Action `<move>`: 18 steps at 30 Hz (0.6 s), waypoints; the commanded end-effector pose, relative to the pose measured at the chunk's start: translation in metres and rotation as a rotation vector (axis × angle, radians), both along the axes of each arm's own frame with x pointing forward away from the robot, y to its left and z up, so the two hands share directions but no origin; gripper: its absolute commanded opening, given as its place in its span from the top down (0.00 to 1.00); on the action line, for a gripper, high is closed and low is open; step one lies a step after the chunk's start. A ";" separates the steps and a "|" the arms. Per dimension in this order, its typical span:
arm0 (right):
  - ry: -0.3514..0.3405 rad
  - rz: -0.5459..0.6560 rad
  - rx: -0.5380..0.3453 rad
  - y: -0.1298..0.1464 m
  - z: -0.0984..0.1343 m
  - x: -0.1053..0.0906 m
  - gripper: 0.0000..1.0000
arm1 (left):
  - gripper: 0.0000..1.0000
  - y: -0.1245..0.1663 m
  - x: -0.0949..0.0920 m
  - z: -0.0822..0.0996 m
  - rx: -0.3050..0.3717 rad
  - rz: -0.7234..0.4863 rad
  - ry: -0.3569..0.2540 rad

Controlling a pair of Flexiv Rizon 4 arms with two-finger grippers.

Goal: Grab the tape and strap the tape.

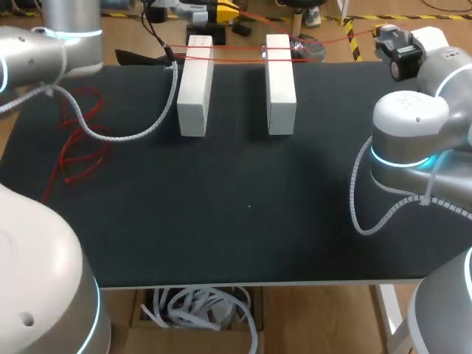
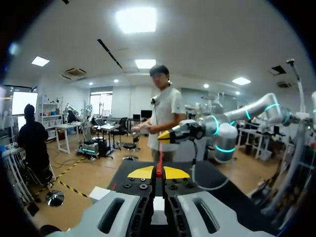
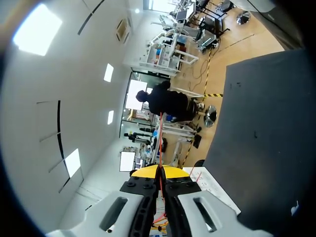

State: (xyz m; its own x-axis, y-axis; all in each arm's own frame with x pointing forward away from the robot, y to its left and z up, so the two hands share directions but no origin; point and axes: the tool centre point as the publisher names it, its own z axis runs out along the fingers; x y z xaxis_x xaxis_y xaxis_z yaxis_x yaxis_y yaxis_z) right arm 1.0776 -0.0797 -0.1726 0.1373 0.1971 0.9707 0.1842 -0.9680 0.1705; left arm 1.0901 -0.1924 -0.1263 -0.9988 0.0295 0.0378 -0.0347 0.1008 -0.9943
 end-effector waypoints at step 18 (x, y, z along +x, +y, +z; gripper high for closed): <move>0.008 0.001 -0.002 0.000 0.002 0.000 1.00 | 1.00 -0.034 -0.013 -0.002 0.286 -0.046 0.033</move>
